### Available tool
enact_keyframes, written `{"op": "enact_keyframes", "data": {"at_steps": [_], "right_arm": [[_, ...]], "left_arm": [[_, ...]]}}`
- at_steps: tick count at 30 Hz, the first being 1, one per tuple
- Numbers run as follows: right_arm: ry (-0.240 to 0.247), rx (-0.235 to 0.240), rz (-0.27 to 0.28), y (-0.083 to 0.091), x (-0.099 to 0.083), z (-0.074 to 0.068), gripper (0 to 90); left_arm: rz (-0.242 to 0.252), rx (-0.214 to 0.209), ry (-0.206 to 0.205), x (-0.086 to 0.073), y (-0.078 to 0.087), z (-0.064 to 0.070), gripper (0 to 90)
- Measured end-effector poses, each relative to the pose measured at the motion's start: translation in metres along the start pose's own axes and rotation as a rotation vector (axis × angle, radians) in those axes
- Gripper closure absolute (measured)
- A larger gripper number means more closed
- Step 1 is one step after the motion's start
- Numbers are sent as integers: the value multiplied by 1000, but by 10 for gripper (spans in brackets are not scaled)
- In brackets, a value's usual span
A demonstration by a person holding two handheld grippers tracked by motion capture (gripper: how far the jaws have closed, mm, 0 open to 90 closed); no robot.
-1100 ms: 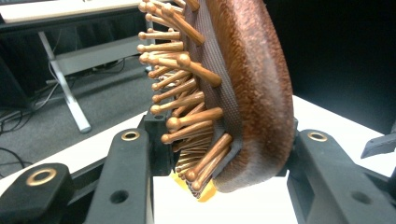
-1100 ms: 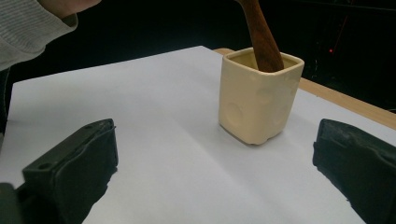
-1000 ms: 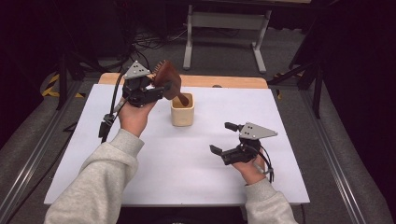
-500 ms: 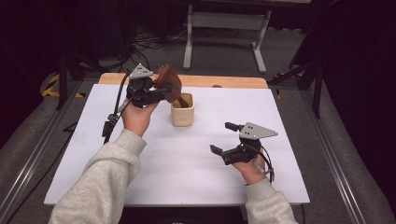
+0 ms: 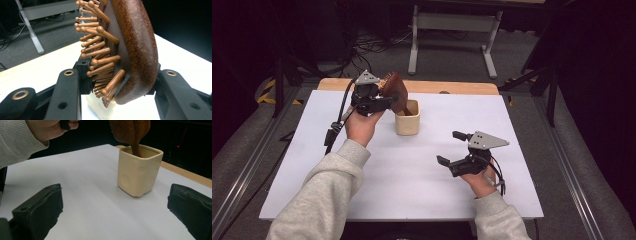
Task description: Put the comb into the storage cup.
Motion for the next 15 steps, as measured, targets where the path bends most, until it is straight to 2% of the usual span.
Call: {"op": "enact_keyframes", "data": {"at_steps": [10, 15], "right_arm": [[1, 1, -1, 0, 0, 0, 8], [0, 2, -2, 0, 0, 0, 8]], "left_arm": [[-40, -8, 10, -3, -5, -1, 550], [-43, -10, 15, -5, -6, -1, 542]]}}
Point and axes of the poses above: each handheld gripper's, and its own axes: y roughly backward along the jaws, x roughly out of its top, z roughly to its right, the point moved 3 cm from there along -y, roughly forward along the jaws, and after that the axes turned 9 degrees about -y, right-handed, at the moved point
